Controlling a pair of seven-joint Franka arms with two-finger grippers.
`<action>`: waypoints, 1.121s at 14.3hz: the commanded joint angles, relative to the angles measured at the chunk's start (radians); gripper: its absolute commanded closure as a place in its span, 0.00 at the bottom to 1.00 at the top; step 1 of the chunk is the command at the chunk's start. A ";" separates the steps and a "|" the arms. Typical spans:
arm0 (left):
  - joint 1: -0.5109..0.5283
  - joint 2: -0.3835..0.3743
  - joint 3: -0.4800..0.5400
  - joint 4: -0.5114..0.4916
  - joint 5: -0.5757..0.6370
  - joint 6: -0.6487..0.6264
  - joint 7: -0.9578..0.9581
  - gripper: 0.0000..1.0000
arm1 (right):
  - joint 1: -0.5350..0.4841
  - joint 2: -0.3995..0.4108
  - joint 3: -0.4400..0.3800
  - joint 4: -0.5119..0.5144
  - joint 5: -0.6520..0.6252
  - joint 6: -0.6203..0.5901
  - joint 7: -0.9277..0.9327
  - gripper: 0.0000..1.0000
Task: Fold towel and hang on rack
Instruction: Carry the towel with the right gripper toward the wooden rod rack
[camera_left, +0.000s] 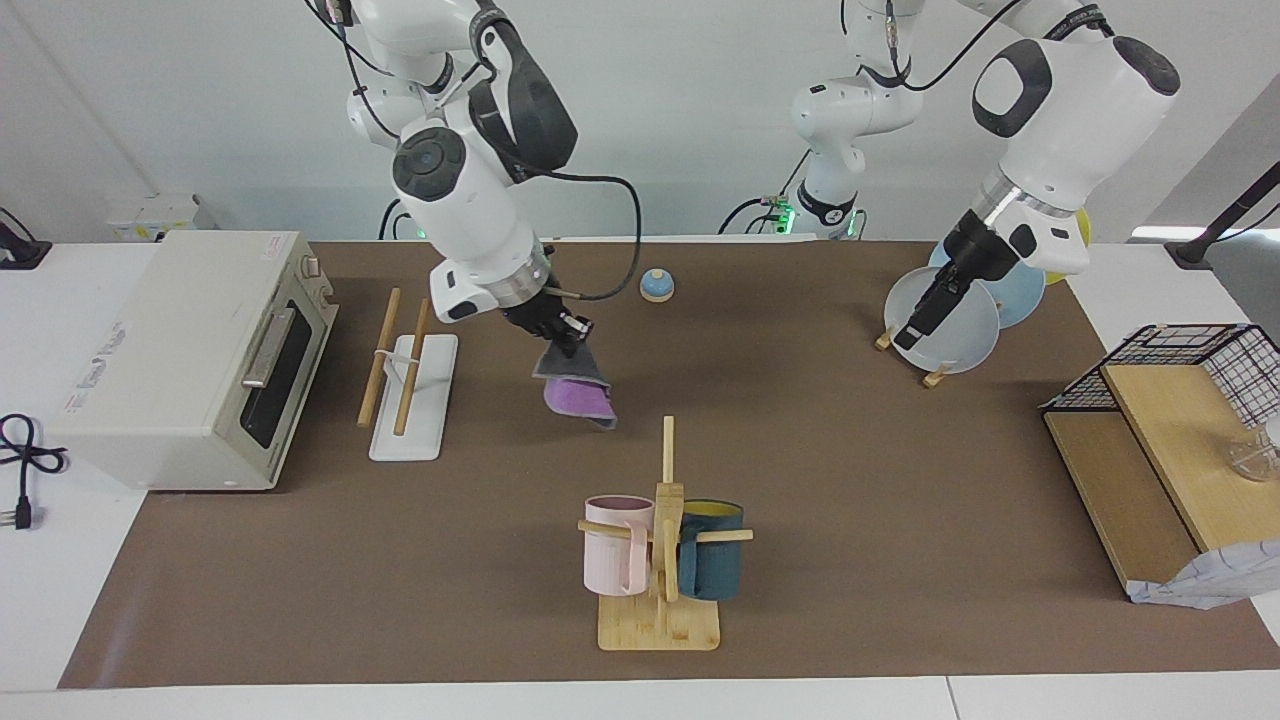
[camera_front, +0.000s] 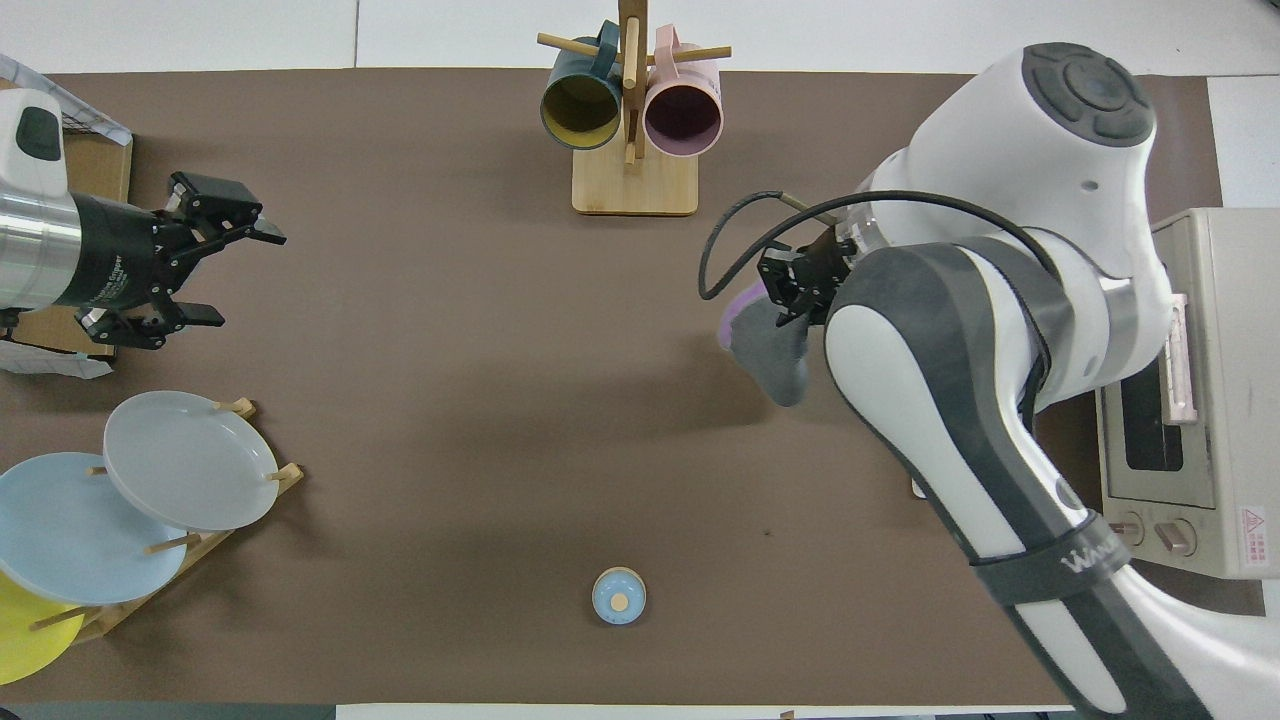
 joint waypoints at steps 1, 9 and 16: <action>0.016 -0.017 -0.005 0.028 0.109 -0.078 0.200 0.00 | -0.080 -0.032 0.016 -0.054 -0.083 -0.067 -0.125 1.00; -0.175 -0.021 0.157 0.150 0.264 -0.321 0.519 0.00 | -0.292 -0.089 0.016 -0.163 -0.235 -0.098 -0.560 1.00; -0.266 -0.087 0.224 0.072 0.258 -0.295 0.561 0.00 | -0.280 -0.117 0.017 -0.174 -0.396 -0.108 -0.640 1.00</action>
